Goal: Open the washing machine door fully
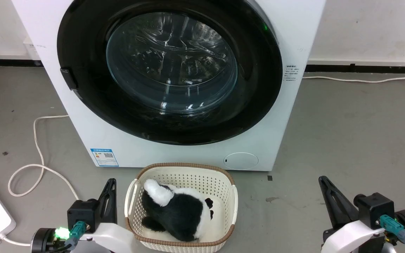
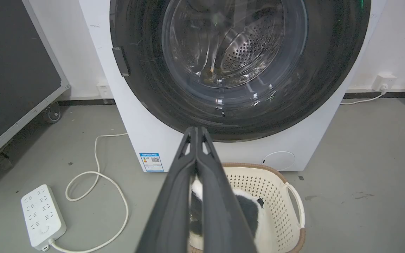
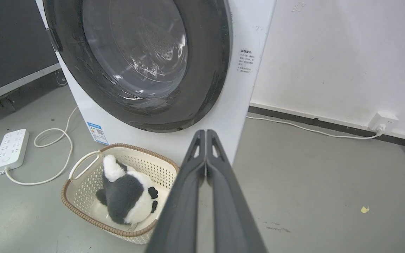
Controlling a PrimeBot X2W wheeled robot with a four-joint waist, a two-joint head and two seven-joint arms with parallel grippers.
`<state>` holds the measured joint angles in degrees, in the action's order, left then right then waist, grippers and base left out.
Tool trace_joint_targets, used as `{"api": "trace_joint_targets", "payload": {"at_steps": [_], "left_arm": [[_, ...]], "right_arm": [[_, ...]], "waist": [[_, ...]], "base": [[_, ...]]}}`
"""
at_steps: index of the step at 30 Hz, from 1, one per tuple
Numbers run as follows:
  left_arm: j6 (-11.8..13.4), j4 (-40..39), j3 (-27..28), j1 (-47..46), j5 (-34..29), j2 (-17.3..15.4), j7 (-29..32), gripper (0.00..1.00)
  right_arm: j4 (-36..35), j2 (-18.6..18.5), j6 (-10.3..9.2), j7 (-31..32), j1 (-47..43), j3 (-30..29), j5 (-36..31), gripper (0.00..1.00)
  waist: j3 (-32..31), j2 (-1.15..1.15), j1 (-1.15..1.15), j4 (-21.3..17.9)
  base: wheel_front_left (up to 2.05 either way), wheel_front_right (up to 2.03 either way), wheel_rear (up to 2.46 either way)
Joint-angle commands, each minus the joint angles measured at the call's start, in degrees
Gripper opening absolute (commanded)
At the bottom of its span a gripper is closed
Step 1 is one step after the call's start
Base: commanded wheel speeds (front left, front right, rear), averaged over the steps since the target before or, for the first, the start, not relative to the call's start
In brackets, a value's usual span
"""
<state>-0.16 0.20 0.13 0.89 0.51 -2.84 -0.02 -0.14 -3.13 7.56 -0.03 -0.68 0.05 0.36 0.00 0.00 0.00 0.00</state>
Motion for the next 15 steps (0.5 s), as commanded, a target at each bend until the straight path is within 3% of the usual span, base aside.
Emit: {"api": "trace_joint_targets", "payload": {"at_steps": [1, 15], "left_arm": [[0.16, -0.2, -0.13, -0.89, -0.51, -0.04, 0.02, 0.0], [0.16, -0.2, -0.13, -0.89, -0.51, -0.04, 0.02, 0.0]], "right_arm": [[0.14, 0.25, -0.08, 0.03, 0.68, -0.05, -0.36, 0.0], [0.14, 0.25, -0.08, 0.03, 0.68, -0.05, -0.36, 0.0]], "waist": [[0.0, 0.0, 0.0, 0.0], [0.0, 0.0, 0.0, 0.0]], "base": [[0.0, 0.0, 0.0], [0.0, 0.0, 0.0]]}}
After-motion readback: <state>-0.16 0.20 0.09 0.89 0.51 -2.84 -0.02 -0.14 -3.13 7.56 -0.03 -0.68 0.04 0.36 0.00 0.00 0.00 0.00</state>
